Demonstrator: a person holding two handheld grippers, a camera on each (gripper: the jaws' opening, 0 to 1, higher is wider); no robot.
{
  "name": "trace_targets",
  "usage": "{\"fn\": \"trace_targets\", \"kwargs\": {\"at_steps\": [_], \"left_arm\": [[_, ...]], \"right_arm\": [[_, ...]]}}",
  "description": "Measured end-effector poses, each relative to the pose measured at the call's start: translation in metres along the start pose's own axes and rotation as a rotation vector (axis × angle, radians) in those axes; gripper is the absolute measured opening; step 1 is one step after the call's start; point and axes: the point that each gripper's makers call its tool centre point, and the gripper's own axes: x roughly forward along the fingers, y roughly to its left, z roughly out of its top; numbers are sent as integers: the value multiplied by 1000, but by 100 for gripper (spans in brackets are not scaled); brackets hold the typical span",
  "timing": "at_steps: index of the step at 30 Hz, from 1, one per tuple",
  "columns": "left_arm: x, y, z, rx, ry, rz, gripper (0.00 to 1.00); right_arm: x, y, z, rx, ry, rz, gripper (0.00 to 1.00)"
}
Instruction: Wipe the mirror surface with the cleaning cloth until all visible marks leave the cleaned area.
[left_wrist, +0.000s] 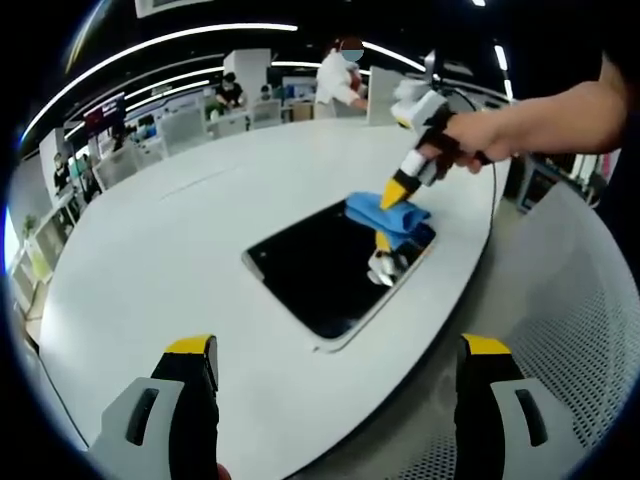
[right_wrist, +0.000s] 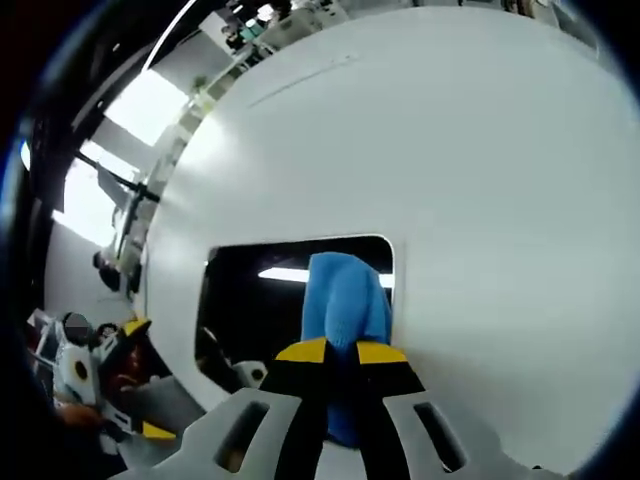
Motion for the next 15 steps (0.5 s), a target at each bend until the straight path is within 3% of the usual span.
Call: {"fn": "trace_targets", "kwargs": {"at_steps": [15], "left_arm": [[0, 1, 0, -3, 2, 4, 100]], "right_arm": [[8, -7, 24, -20, 0, -17, 3]]}}
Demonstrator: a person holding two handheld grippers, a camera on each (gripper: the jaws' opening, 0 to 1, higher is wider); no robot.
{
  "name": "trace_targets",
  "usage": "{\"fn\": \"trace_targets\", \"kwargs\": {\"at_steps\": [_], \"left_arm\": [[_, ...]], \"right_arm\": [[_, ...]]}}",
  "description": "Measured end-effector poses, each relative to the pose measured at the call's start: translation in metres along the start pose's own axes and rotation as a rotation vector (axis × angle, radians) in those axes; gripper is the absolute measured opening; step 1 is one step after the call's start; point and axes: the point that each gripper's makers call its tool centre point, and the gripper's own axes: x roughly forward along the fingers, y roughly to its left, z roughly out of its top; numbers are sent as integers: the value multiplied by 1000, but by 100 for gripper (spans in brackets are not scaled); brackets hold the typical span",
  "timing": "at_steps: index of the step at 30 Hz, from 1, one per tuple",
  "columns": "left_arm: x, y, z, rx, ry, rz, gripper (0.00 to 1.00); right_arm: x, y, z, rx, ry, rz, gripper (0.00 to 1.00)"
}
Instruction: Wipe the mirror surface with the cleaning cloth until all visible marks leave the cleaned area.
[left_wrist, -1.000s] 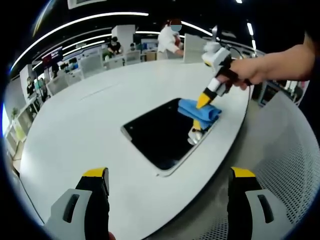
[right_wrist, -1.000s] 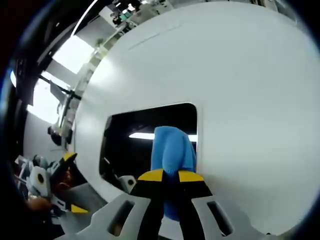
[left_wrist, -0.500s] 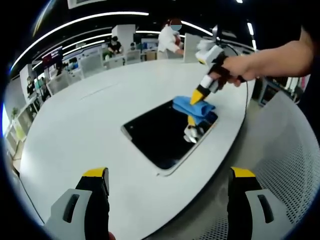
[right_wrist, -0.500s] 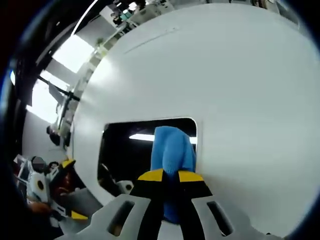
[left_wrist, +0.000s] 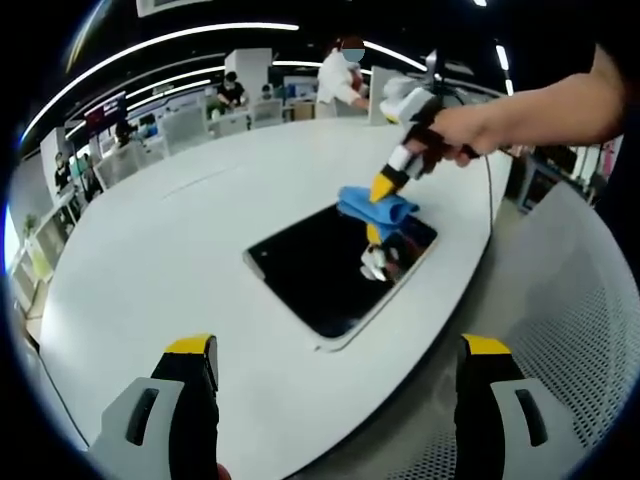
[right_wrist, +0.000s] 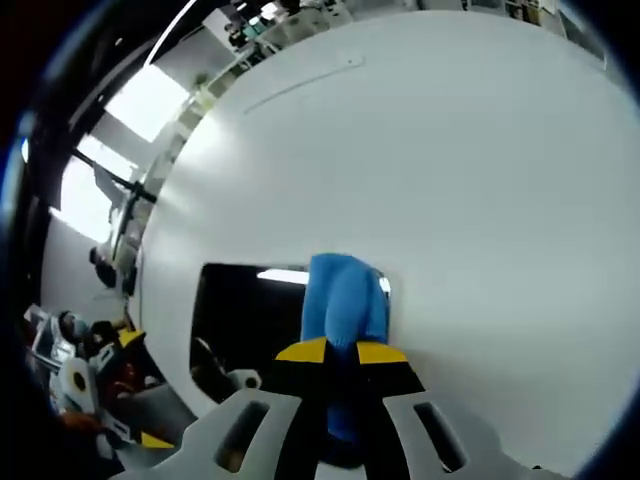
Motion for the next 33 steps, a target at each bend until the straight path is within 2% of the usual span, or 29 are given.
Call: {"fn": "trace_targets", "kwargs": {"at_steps": [7, 33], "left_arm": [[-1, 0, 1, -2, -2, 2, 100], [-1, 3, 1, -3, -7, 16, 100]], "right_arm": [[3, -3, 11, -12, 0, -10, 3], [10, -8, 34, -42, 6, -29, 3]]}}
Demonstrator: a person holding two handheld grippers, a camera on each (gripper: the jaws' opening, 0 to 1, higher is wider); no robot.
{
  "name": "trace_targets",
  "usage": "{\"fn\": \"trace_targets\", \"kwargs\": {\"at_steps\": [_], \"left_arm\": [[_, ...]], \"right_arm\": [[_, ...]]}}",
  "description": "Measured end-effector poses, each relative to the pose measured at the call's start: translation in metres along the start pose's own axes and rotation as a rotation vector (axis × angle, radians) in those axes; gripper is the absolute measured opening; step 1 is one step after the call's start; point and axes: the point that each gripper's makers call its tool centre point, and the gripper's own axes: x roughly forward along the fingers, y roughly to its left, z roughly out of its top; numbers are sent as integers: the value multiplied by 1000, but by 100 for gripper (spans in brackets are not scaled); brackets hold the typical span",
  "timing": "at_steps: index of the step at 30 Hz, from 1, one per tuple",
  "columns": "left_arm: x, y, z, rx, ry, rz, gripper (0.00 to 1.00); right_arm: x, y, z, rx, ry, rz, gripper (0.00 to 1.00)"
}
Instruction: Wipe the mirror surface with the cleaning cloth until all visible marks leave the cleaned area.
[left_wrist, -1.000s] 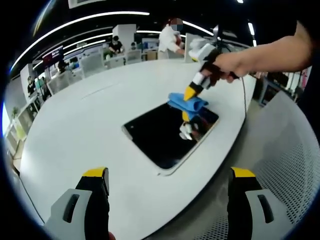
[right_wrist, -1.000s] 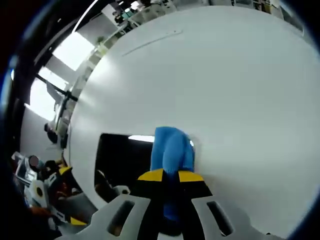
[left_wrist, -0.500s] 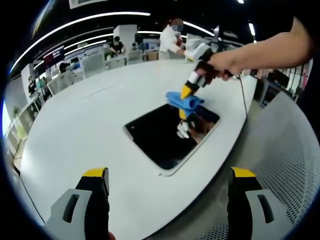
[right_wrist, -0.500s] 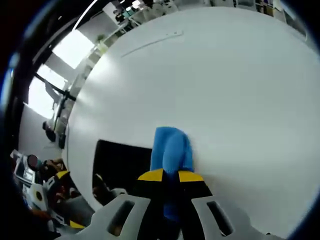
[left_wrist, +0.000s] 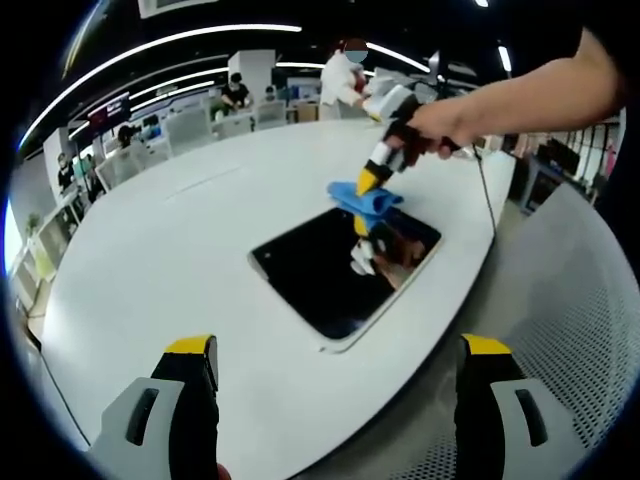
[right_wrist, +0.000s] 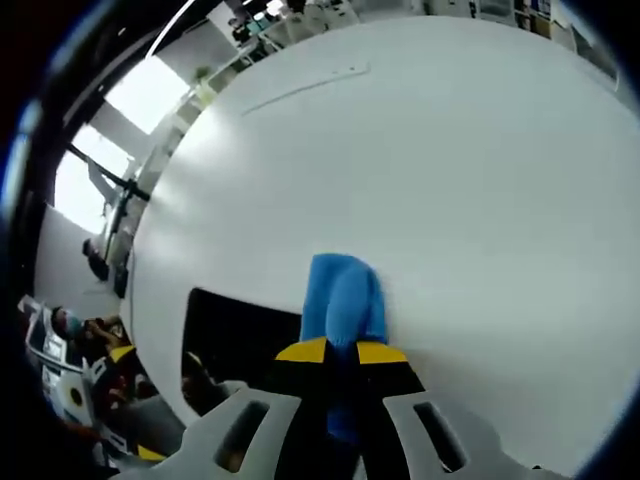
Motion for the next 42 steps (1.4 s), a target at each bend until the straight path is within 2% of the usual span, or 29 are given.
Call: {"fn": "trace_targets", "kwargs": {"at_steps": [17, 31, 42], "left_arm": [[-1, -1, 1, 5, 2, 1, 100], [-2, -4, 14, -31, -71, -15, 100], [-2, -4, 14, -38, -73, -13, 100]], "right_arm": [[2, 0, 7, -23, 3, -13, 3], [2, 1, 9, -31, -7, -21, 3], [4, 0, 11, -37, -12, -24, 3]]}}
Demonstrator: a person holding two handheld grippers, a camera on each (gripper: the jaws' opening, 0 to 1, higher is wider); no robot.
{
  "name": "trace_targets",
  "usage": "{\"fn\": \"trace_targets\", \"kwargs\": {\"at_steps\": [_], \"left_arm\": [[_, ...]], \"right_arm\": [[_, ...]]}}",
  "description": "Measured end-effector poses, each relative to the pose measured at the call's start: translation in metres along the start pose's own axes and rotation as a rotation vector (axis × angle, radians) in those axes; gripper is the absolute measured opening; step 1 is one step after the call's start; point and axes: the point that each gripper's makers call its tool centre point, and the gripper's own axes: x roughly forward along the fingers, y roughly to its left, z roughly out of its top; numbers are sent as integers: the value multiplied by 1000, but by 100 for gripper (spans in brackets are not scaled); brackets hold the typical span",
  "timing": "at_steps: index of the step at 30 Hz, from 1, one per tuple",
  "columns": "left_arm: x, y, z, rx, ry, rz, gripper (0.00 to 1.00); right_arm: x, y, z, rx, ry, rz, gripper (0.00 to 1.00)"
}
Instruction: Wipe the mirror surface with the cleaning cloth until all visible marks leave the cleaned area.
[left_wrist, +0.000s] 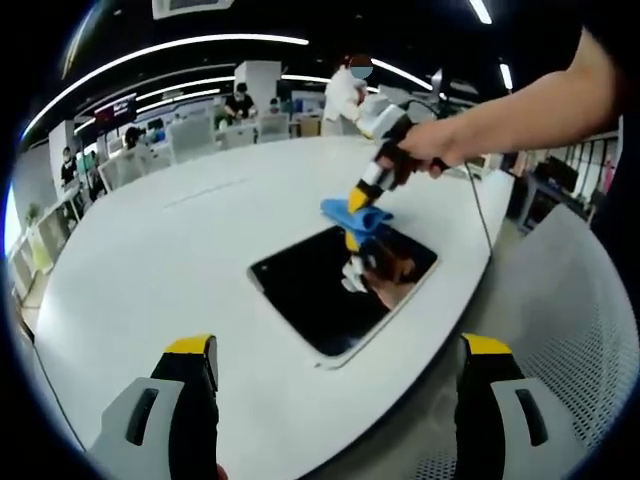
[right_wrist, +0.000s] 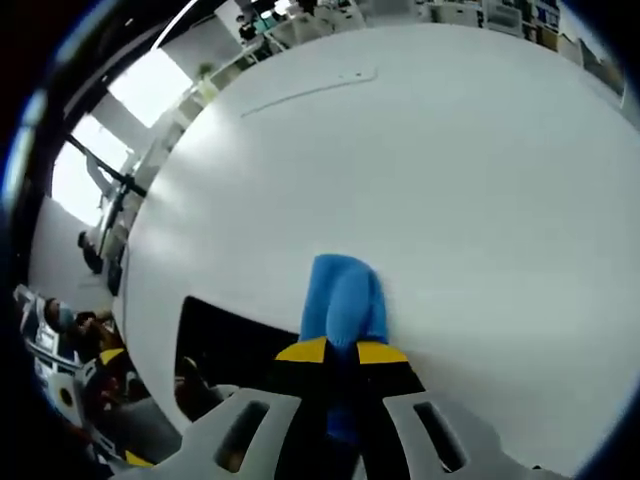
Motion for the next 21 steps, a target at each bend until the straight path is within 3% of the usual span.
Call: {"fn": "trace_targets", "kwargs": {"at_steps": [12, 21], "left_arm": [[1, 2, -3, 4, 11, 2, 100], [1, 1, -3, 8, 20, 0, 100]], "right_arm": [[-19, 13, 10, 22, -18, 63, 4], [-44, -4, 15, 34, -43, 50, 4]]}}
